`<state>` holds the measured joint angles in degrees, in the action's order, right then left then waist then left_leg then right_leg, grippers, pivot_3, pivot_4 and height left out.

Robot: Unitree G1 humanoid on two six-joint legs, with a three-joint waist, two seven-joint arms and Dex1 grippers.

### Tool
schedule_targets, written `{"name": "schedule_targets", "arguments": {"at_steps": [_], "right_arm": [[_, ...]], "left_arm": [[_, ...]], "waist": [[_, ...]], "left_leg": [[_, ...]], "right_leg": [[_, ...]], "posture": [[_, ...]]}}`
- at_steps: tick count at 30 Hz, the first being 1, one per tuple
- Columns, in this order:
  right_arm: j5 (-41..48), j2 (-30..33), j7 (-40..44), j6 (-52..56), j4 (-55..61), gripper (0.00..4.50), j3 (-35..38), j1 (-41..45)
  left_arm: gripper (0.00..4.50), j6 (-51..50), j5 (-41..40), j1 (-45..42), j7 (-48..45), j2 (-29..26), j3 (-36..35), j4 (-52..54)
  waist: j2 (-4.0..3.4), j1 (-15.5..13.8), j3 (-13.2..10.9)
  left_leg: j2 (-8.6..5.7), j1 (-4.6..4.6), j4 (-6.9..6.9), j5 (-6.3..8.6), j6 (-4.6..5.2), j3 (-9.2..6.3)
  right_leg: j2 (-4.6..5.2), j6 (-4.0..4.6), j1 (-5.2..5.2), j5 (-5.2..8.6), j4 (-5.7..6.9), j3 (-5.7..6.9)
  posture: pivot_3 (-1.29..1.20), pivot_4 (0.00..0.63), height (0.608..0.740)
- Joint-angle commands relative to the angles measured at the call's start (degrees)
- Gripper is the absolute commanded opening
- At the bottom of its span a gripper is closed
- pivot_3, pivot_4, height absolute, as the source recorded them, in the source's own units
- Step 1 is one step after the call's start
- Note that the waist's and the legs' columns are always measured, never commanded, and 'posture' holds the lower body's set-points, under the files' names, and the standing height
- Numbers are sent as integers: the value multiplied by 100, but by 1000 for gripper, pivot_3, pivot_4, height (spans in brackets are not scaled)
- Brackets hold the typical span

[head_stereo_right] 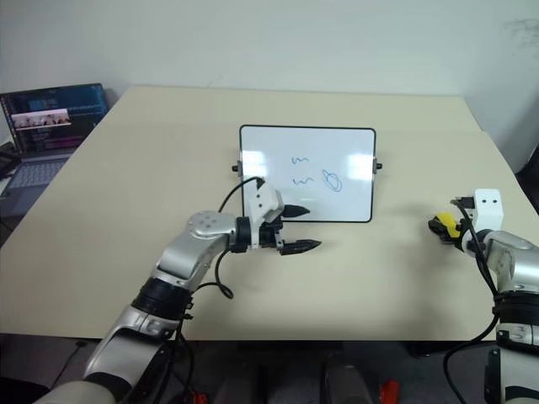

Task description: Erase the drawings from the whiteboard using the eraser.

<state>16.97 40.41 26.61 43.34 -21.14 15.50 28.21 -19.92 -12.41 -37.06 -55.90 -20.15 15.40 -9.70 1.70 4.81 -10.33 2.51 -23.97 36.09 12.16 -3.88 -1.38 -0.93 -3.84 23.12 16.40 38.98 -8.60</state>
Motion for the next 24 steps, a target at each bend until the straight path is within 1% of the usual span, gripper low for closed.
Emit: {"name": "schedule_targets", "arguments": {"at_steps": [1, 5, 9, 16, 17, 19, 21, 23, 24], "right_arm": [[-44, 146, 40, -25, -22, 4308, 49, 180], [36, 113, 115, -39, 114, 4308, 109, 136], [0, 107, -79, 71, 231, 4308, 192, 91], [76, 117, -58, 392, 653, 4308, 253, -141], [158, 135, 46, 468, 736, 4126, 294, -199], [77, 181, -9, 540, 764, 3623, 255, -170], [37, 175, -1, 447, 702, 2941, 242, -153], [70, 148, 94, 382, 726, 2941, 236, -195], [81, 111, 73, 379, 785, 2559, 256, -216]], "left_arm": [[4500, -16, -99, -127, -41, 6, -145, 240], [4500, -14, -111, -127, -47, -4, -153, 236], [4500, -27, -108, -134, -48, -11, -156, 240], [4500, -38, -107, -102, -18, 16, -146, 284], [4500, -44, -103, -69, 25, 45, -133, 346], [4500, -75, -183, 3, 165, 121, -243, 422], [4500, -91, -188, 128, 163, 71, -251, 513], [4500, -50, -120, 243, 89, -30, -173, 596], [4500, -24, -115, 238, 43, -82, -185, 579]], "waist": [[0, 1, 0], [0, 0, 0], [0, 0, 0], [0, -3, 0], [0, -4, 0], [0, -6, 0], [0, 1, 0], [-4, 3, 2], [-5, 5, 3]], "left_leg": [[0, 0, 0, 0, 0, 0], [0, 0, 0, 0, 0, 0], [0, 0, 0, 0, 0, 0], [0, 0, 0, 0, 0, -1], [0, 0, 1, 0, 0, -1], [0, -1, 0, 0, 0, -1], [-1, -1, 0, 0, 0, 1], [0, 1, 0, 0, 0, 0], [0, 3, 0, 0, 0, 1]], "right_leg": [[0, 0, 0, 0, 0, 0], [0, 0, 0, 0, 0, 1], [0, 0, 0, 0, 0, 0], [0, 0, 0, 0, 1, 0], [0, 0, 0, 0, 1, 1], [0, 0, 0, 0, -1, 2], [2, -1, 0, 0, -1, -1], [1, -1, 0, 0, 1, -1], [0, -1, 0, 0, 1, -1]], "posture": [[0, 150, 740], [0, 150, 740], [0, 150, 740], [0, 150, 740], [0, 150, 740], [0, 150, 740], [0, 150, 740], [0, 150, 740], [0, 150, 740]]}}
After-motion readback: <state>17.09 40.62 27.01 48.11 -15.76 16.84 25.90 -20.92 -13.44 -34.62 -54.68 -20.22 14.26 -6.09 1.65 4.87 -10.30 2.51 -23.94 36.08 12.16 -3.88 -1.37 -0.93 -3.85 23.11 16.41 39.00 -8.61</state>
